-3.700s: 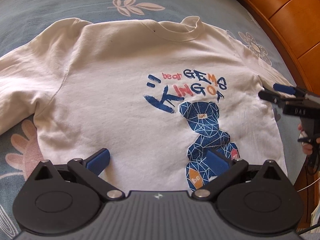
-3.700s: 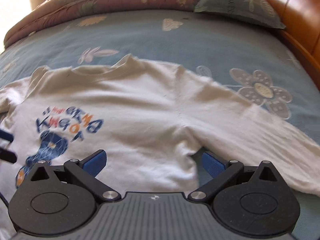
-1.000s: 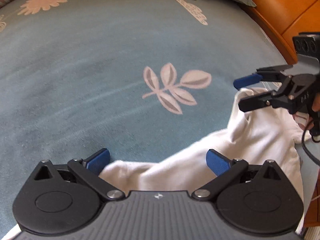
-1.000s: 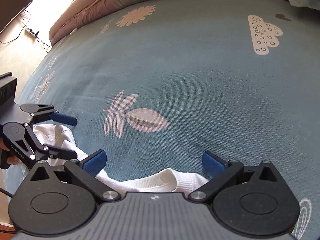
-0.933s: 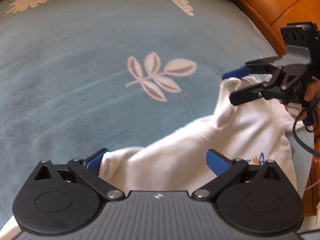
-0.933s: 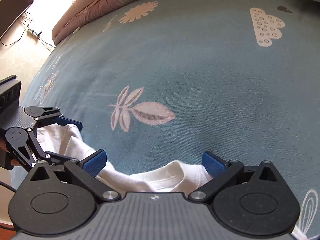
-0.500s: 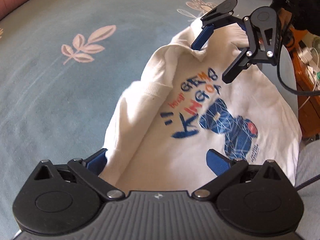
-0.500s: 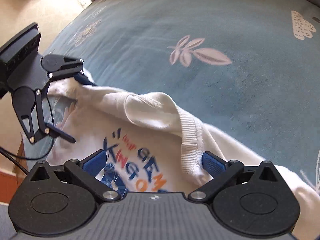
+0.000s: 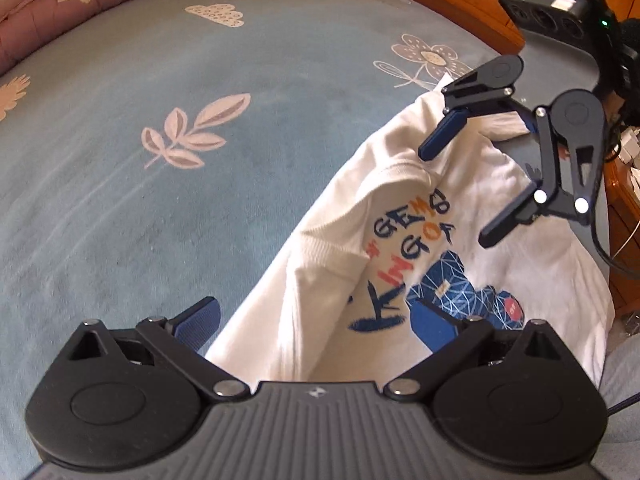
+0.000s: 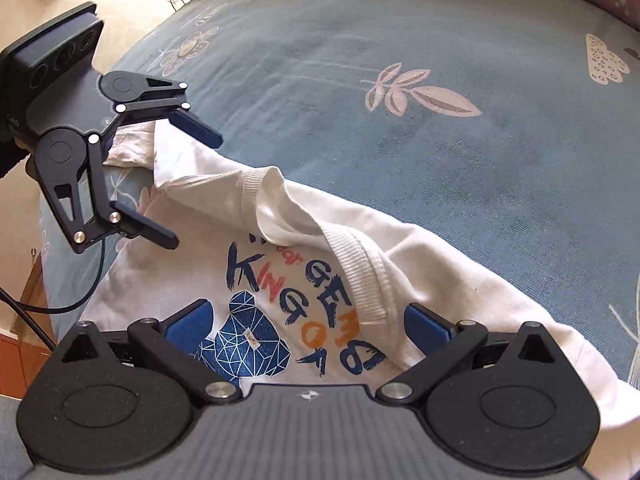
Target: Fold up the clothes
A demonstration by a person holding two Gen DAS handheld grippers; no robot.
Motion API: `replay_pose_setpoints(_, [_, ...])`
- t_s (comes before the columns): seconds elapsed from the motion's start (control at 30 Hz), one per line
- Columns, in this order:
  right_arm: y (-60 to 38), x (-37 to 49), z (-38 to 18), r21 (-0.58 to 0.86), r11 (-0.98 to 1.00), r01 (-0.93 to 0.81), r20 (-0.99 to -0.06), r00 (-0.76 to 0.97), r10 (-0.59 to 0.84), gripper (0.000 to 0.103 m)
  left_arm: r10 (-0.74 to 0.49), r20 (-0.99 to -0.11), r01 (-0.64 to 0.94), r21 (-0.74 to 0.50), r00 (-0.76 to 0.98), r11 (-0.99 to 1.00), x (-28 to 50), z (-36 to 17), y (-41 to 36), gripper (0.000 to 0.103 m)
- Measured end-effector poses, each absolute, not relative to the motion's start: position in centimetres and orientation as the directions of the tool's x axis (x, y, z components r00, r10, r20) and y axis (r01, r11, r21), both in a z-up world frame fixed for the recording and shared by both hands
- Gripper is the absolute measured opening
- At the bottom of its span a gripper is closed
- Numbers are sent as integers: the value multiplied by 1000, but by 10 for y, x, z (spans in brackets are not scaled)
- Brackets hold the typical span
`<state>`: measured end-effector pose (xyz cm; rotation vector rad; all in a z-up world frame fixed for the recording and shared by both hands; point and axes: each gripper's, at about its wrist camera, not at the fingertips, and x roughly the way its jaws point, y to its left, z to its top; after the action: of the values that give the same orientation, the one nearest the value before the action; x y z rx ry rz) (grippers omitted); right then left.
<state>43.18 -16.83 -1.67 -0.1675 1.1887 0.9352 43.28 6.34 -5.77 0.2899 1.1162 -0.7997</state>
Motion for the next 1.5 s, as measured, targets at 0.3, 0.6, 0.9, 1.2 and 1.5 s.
replay_pose_setpoints(0.3, [-184, 414, -20, 305, 652, -694, -863, 88, 497, 103, -357, -913, 692, -128, 199, 710, 423, -73, 52, 32])
replay_pose_setpoints(0.6, [-192, 399, -15, 84, 615, -784, -894, 212, 394, 103, -343, -928, 676, -162, 143, 719, 417, -78, 60, 27])
replay_pose_setpoints(0.9, [-184, 388, -23, -336, 318, -887, -898, 404, 177, 68, -310, -934, 668, -116, 178, 735, 417, -83, 55, 22])
replay_pose_setpoints(1.2, [-177, 366, -50, -482, -4, -876, -872, 479, 97, 34, -310, -930, 651, -112, 198, 751, 416, -81, 59, 12])
replay_pose_setpoints(1.5, [-179, 403, -17, -490, 204, -848, -844, 520, 134, 12, -328, -886, 625, -57, 328, 778, 434, -49, 71, 7])
